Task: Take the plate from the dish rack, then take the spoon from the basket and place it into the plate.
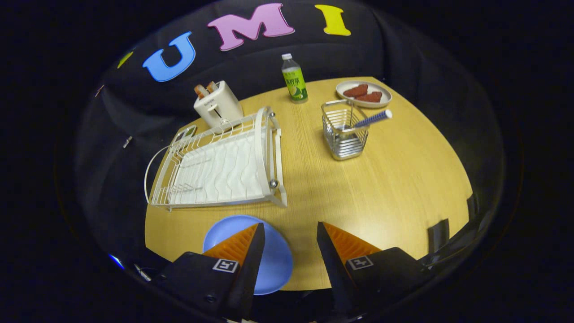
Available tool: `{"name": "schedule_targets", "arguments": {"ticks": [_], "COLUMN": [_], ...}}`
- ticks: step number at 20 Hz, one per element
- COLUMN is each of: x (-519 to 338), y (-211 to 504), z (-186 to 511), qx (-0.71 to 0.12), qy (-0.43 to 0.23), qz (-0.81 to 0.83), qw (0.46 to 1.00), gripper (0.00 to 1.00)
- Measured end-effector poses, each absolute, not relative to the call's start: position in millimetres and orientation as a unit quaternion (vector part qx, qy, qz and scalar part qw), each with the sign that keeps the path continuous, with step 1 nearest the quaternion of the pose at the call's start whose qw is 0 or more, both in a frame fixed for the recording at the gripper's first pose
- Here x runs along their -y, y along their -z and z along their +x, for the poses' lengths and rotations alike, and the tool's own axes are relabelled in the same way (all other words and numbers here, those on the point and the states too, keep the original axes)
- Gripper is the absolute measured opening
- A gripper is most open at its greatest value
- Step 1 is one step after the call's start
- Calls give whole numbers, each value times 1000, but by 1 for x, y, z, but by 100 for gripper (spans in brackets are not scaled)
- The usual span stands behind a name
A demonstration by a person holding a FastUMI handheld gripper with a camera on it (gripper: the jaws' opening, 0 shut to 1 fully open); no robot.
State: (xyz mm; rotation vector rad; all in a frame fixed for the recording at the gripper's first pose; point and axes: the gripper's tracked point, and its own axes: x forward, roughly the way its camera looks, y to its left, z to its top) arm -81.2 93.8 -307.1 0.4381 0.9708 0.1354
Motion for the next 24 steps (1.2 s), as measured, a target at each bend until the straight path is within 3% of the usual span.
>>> {"name": "schedule_targets", "arguments": {"ticks": [7, 16, 20, 23, 24], "x": [3, 49, 43, 42, 41], "y": [280, 338, 358, 365, 365], "z": [2, 44, 48, 44, 43], "qx": [-375, -395, -412, -427, -427], "qy": [-40, -43, -60, -67, -68], "qz": [127, 83, 95, 100, 105], "qw": [918, 914, 904, 896, 896], "gripper": [73, 71, 59, 33, 28]}}
